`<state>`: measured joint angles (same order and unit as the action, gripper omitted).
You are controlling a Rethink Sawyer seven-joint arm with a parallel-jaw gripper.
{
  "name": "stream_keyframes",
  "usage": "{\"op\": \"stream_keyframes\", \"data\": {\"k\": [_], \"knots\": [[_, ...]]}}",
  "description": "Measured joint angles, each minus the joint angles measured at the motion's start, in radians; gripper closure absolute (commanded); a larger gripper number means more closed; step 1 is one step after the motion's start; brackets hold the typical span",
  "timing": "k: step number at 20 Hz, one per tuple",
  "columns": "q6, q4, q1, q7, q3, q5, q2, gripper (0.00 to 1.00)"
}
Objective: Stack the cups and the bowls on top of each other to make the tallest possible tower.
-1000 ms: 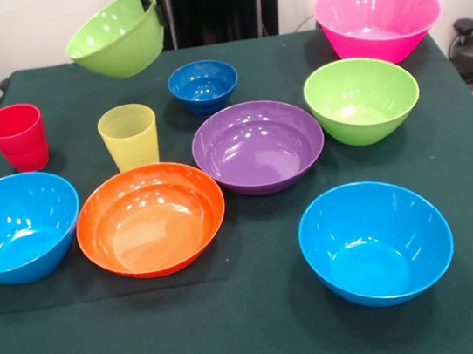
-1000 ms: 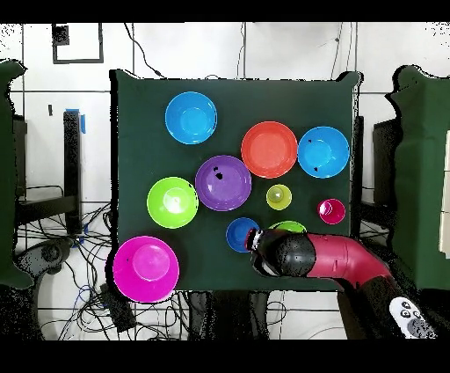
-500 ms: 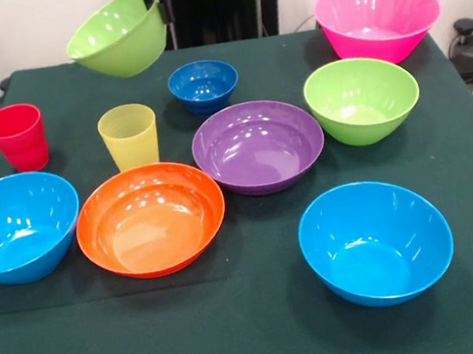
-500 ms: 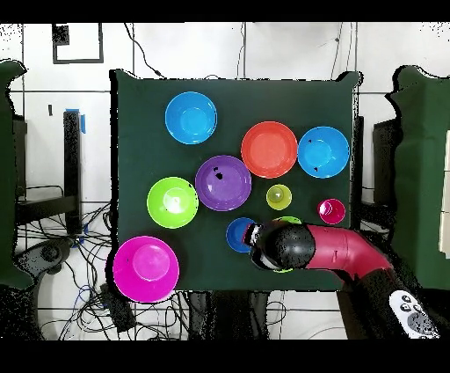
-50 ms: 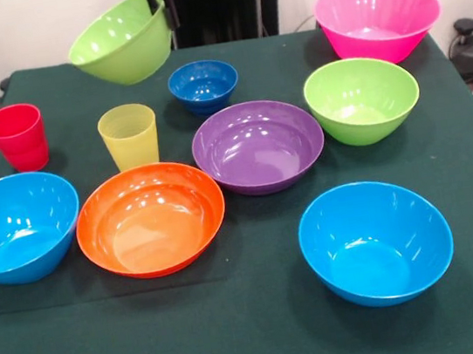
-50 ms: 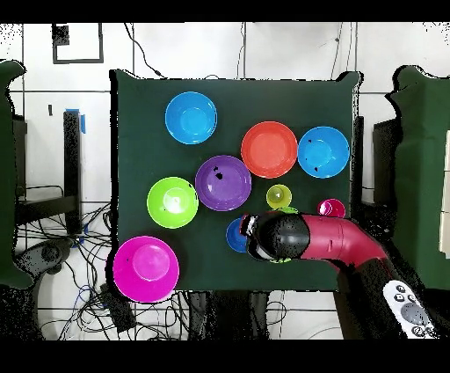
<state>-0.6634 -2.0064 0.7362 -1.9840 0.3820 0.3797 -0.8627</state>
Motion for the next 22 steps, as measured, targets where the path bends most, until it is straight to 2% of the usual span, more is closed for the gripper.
{"op": "stream_keyframes", "data": {"k": [7,12,22], "knots": [[-0.017,0.044,-0.037,0.000,0.000,-0.013,0.000,1.00],[-0.070,0.081,-0.064,0.000,0.000,-0.029,0.003,1.00],[-0.100,0.106,-0.083,0.000,0.000,-0.054,0.003,1.00]]}}
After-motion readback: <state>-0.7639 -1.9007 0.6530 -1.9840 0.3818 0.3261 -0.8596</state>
